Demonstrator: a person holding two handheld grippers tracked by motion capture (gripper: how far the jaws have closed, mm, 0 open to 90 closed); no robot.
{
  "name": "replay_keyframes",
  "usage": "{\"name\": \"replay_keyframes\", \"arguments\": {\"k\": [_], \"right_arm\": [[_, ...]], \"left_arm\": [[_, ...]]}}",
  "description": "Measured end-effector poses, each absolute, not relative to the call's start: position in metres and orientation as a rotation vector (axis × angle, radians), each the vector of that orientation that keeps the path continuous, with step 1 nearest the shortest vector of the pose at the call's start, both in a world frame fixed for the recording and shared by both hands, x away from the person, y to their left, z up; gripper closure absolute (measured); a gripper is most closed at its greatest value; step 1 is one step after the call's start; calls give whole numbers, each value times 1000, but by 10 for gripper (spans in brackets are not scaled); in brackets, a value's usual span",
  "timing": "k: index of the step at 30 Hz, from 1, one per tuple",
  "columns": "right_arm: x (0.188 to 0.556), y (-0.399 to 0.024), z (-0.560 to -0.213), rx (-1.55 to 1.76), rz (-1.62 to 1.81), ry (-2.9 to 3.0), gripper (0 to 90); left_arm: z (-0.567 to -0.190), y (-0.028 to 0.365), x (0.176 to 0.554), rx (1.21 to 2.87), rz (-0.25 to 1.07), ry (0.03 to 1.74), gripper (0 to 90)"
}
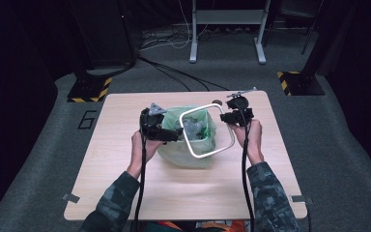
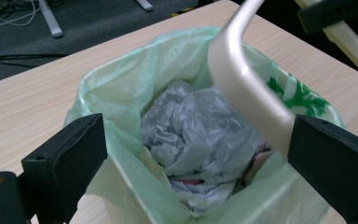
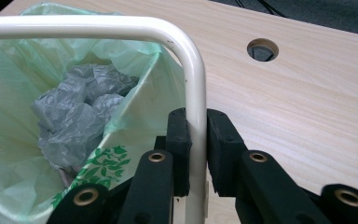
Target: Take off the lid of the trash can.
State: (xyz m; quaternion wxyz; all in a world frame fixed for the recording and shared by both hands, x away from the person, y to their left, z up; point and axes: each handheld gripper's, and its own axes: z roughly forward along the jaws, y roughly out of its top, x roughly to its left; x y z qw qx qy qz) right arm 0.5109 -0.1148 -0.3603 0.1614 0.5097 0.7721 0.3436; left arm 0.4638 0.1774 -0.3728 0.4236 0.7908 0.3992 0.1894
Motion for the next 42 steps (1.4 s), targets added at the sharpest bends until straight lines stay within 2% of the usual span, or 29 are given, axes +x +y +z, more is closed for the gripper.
{"name": "replay_keyframes", "arguments": {"k": [11, 17, 21, 34, 42], "right_arm": [[502, -133, -355, 1462, 979, 2166, 800], [497, -146, -356, 1487, 980, 2146, 800], [493, -155, -356, 1499, 981, 2135, 800], [486, -181, -359, 1530, 986, 2094, 800], [482, -197, -361, 1556, 951, 2063, 801]], "left_arm": [[-391, 199, 440, 2015, 500, 997, 52], [-419, 220, 419, 2009, 528, 1036, 53], [-454, 236, 406, 2056, 516, 1090, 41], [-519, 254, 395, 2140, 555, 1225, 21], [-530, 265, 396, 2060, 523, 1260, 9]]}}
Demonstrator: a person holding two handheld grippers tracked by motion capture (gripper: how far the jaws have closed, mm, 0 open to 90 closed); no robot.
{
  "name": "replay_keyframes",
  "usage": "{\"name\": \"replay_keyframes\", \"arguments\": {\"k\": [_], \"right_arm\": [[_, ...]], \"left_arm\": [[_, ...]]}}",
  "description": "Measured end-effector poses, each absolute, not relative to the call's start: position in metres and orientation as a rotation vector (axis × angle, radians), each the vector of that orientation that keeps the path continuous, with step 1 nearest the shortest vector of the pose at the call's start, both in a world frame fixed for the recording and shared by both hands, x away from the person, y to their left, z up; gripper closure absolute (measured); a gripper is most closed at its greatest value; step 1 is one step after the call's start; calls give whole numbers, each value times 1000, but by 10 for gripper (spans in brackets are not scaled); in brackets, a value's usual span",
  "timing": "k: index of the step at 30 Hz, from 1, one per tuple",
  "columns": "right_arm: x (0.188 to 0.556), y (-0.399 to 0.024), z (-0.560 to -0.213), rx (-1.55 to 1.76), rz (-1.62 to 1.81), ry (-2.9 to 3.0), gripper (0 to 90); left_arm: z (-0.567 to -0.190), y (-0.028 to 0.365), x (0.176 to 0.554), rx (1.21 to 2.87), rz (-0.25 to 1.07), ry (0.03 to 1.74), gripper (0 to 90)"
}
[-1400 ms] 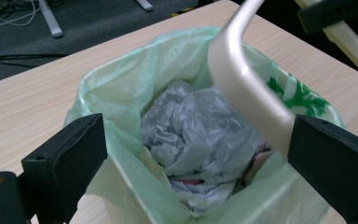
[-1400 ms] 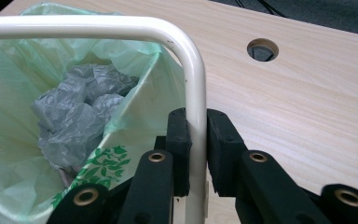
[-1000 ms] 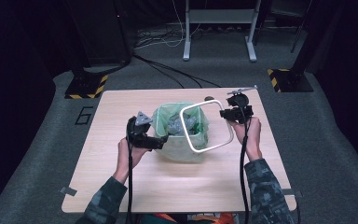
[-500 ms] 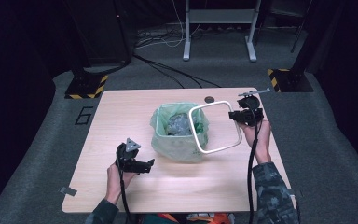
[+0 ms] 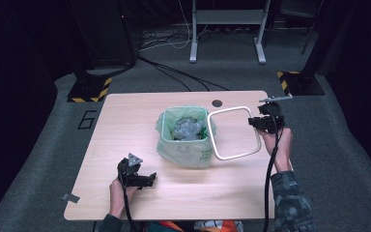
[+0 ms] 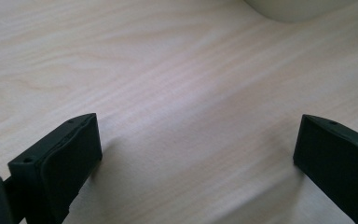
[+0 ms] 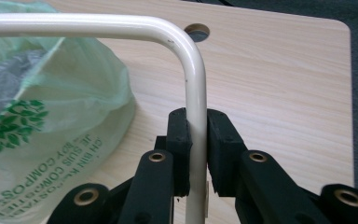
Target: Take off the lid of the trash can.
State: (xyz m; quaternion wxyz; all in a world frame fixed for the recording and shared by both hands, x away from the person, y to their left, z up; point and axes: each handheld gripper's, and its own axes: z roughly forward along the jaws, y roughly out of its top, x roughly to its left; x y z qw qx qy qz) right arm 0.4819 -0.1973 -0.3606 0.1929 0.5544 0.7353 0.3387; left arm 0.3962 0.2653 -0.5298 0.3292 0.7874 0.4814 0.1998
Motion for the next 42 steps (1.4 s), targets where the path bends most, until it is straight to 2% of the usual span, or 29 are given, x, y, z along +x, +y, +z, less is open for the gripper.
{"name": "replay_keyframes", "arguments": {"k": [27, 42], "right_arm": [[464, -253, -383, 1674, 952, 1939, 802], [458, -273, -413, 1755, 956, 1902, 804]], "left_arm": [[-530, 266, 397, 2030, 527, 1285, 26], [-530, 266, 396, 2026, 543, 1298, 36]]}}
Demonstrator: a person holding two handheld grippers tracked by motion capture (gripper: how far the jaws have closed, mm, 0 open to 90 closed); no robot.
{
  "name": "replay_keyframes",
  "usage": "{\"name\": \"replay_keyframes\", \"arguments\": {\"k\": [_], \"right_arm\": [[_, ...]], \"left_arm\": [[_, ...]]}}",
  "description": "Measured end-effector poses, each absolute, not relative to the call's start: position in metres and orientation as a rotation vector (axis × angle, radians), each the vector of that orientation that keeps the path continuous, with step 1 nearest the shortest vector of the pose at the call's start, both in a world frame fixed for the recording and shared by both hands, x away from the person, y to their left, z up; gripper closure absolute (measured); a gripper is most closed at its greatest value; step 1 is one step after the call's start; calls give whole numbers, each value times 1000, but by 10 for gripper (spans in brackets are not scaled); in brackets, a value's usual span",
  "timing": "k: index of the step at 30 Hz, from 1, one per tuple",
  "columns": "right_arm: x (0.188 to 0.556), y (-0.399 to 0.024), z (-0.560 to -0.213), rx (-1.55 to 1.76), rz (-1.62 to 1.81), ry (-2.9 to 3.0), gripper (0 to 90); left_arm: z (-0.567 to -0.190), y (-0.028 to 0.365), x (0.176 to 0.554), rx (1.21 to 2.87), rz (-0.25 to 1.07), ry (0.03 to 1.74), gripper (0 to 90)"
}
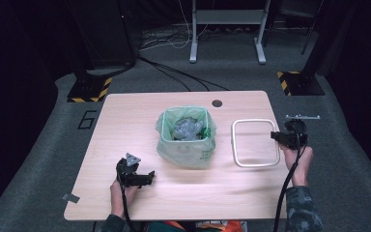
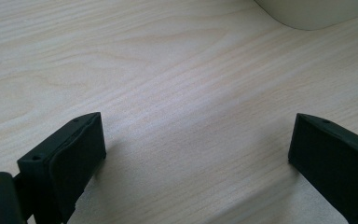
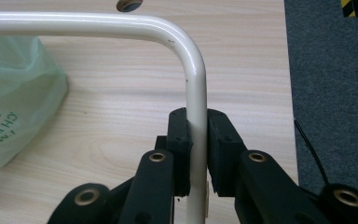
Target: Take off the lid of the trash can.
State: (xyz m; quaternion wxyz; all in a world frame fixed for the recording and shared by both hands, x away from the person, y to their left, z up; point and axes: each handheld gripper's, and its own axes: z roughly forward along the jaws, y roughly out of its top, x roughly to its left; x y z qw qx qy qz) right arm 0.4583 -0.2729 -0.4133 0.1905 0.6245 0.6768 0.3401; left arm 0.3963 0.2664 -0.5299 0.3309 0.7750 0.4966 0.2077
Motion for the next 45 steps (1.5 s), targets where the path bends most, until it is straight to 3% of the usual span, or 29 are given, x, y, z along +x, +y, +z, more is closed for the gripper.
{"name": "replay_keyframes", "arguments": {"k": [45], "right_arm": [[490, -271, -476, 1864, 720, 1869, 802]], "left_arm": [[-530, 267, 396, 2013, 555, 1324, 41]]}}
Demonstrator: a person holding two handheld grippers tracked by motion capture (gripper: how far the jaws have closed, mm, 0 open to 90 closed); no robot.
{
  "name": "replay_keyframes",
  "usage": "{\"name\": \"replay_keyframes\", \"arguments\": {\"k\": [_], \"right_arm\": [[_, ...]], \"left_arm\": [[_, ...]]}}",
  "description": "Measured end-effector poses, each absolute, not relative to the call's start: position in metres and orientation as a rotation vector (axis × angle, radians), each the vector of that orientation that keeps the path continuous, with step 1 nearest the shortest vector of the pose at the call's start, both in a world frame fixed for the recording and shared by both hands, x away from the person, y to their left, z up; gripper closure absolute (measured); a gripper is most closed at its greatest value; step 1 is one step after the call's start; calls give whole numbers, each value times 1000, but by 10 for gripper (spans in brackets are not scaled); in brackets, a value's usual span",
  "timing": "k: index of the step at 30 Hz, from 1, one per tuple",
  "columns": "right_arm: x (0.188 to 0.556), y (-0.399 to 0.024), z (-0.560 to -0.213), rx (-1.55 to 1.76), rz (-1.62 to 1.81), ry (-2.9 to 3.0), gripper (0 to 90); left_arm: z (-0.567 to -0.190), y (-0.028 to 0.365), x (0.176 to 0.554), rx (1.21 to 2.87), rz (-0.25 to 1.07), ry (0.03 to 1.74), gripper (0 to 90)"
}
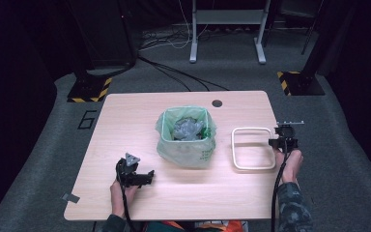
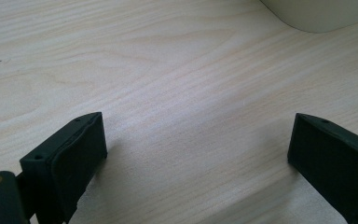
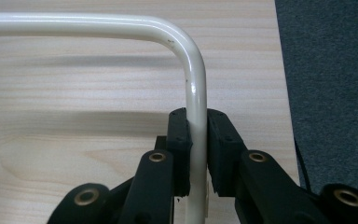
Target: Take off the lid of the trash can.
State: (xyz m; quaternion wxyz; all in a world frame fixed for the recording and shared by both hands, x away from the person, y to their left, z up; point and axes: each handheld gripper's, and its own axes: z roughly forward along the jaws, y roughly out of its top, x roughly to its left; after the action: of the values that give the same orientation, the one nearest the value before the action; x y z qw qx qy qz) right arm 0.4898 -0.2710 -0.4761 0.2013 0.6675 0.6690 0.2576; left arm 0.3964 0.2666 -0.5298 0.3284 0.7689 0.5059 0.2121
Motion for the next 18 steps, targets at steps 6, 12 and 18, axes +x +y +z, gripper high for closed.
{"name": "replay_keyframes", "arguments": {"k": [6, 12, 18], "right_arm": [[491, -271, -478, 1867, 695, 1863, 799], [489, -276, -479, 1892, 722, 1849, 562], [483, -278, -477, 1856, 820, 1853, 228]], "left_arm": [[-530, 267, 396, 2013, 555, 1324, 41], [-530, 267, 396, 2013, 555, 1323, 41], [-530, 267, 396, 2013, 557, 1324, 42]]}}
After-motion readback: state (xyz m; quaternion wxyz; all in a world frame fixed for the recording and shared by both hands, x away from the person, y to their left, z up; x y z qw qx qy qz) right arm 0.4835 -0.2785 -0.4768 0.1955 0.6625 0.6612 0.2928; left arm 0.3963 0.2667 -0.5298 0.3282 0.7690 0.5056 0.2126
